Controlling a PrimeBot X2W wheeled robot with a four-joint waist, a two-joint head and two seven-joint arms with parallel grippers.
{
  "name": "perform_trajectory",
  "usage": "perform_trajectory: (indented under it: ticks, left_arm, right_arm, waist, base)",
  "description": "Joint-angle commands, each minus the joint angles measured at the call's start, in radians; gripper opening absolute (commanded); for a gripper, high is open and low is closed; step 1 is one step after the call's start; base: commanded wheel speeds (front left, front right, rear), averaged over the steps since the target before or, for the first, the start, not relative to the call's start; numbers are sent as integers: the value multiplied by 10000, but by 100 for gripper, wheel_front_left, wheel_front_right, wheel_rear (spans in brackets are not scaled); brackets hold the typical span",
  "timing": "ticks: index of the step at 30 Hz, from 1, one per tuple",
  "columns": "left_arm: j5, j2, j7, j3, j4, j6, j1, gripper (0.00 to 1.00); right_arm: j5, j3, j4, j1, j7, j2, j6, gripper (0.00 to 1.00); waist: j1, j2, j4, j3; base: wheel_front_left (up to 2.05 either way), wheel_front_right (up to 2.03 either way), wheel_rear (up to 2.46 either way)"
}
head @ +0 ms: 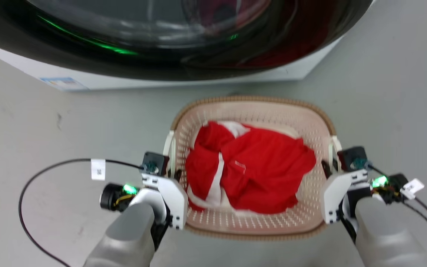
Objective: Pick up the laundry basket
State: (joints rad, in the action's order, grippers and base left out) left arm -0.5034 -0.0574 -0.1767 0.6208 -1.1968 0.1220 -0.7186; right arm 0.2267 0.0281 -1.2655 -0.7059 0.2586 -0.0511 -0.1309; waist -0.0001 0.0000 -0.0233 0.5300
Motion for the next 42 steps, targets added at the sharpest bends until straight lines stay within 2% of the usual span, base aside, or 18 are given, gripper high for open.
perform_trajectory:
  ticks: [1, 8, 27, 34, 42]
  left_arm:
    - [-94, 127, 139, 240, 27, 140, 277, 0]
    - [-977, 125, 724, 847, -106, 140, 871, 0]
    - [-2746, -78, 2382, 2212, -20, 139, 2290, 0]
    - [-3207, -237, 2617, 2576, 8, 140, 2399, 0]
    - [-3536, -295, 2579, 2842, -115, 140, 2496, 0]
  right_arm:
    - [-37, -109, -3, 109, 56, 14, 3, 0]
    - [-600, -809, -181, 771, -482, 14, 3, 0]
    - [-3457, -3789, -200, 2452, -2050, 49, -12, 0]
    - [-4158, -4593, -198, 2527, -2358, 51, -14, 0]
    - [-4575, -5048, -198, 2596, -2476, 20, -14, 0]
  waist:
    - [1, 0, 224, -676]
    - [1, 0, 427, -1910]
    - [1, 0, 796, -4851]
    - [1, 0, 843, -5226]
    - [1, 0, 826, -5454]
  base:
    - [0, 0, 0]
    - [0, 0, 0]
    - [0, 0, 0]
    - [0, 0, 0]
    - [0, 0, 0]
